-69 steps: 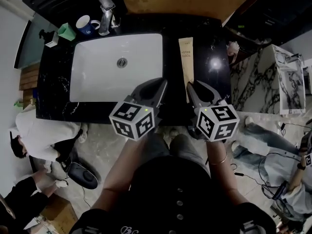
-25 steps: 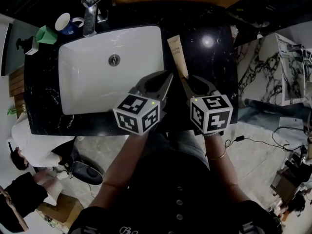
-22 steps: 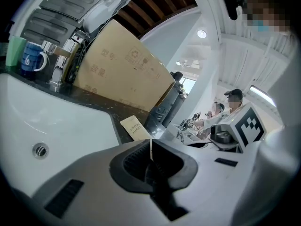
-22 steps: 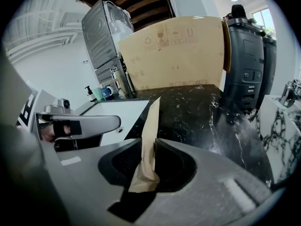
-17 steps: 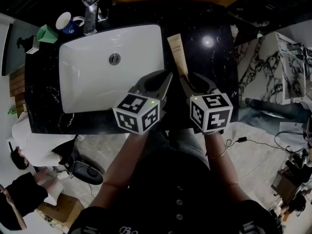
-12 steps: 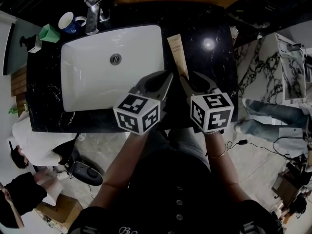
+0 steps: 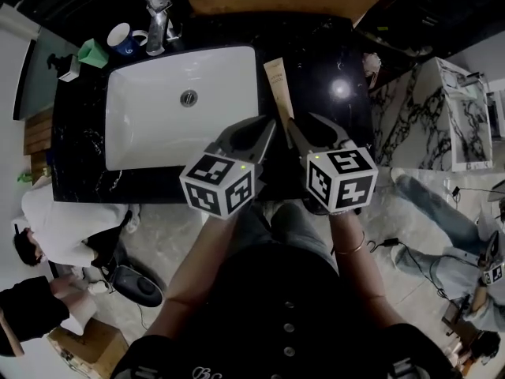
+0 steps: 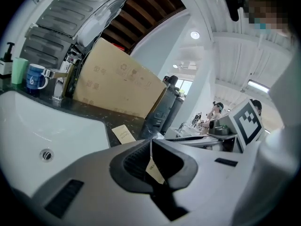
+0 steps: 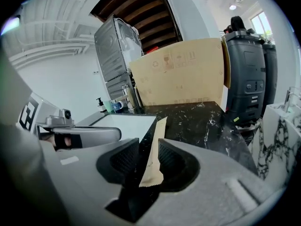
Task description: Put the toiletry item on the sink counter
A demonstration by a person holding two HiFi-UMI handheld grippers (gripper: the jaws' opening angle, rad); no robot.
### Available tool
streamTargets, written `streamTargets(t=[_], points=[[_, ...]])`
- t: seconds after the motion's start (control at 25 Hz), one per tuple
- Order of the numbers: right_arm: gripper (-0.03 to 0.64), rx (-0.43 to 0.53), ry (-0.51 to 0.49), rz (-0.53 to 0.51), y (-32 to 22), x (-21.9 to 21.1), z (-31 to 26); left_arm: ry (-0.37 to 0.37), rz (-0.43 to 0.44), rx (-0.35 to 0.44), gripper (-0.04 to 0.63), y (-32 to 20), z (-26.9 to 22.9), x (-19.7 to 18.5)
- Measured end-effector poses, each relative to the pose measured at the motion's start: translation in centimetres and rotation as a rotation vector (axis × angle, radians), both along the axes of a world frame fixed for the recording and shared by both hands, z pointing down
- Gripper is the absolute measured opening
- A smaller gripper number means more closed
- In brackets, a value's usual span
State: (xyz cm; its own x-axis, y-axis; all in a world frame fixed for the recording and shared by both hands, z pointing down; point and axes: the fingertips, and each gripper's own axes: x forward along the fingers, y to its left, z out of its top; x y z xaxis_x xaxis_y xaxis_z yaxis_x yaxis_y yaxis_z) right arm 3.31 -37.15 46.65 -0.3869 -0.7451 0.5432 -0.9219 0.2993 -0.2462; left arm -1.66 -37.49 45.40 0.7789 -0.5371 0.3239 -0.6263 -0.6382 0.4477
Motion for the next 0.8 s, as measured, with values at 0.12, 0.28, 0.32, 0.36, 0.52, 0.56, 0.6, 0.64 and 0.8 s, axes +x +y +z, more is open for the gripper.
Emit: streamTargets(t=[0.12, 0.28, 0.32, 0.36, 0.52, 0.56, 0.6, 0.64, 0.8], points=[[0.123, 0.033, -0.021, -0.018, 0.8, -0.1, -1.1, 0.017, -0.021, 0.011, 0.018, 0.8, -1.0, 0.1], [0.123, 0.078, -0.062, -0.040, 2.0, -0.4, -2.6, 0.026, -0.057, 0.029, 0.018, 1.9, -2.2, -0.3], [0.123, 0.088, -0.079, -0.044, 2.3, -0.4, -3.1, 0.031, -0.063, 0.034, 0.018, 2.2, -2.5, -0.3], [0.118, 0.099, -0.096, -0.050, 2.6, -0.5, -3.5, 0.035, -0.070, 0.040, 0.018, 2.5, -2.8, -0.4], [0.092, 0.155, -0.123, -0.073, 3.5, -0.3, -5.6, 0.041, -0.096, 0.077, 0.018, 3.7, -4.3, -0.4], [0.092, 0.167, -0.125, -0.080, 3.7, -0.3, -6.0, 0.044, -0.102, 0.085, 0.018, 4.0, -4.7, -0.4], [0.092, 0.178, -0.128, -0.088, 4.0, -0.2, -6.4, 0.050, -0.108, 0.091, 0.018, 4.3, -5.0, -0.4], [0.091, 0.186, -0.130, -0.096, 4.4, -0.2, -6.6, 0.059, -0.114, 0.096, 0.018, 4.6, -5.3, -0.4], [0.072, 0.219, -0.127, -0.122, 5.6, -0.3, -7.4, 0.076, -0.134, 0.122, 0.018, 5.7, -6.4, -0.3]])
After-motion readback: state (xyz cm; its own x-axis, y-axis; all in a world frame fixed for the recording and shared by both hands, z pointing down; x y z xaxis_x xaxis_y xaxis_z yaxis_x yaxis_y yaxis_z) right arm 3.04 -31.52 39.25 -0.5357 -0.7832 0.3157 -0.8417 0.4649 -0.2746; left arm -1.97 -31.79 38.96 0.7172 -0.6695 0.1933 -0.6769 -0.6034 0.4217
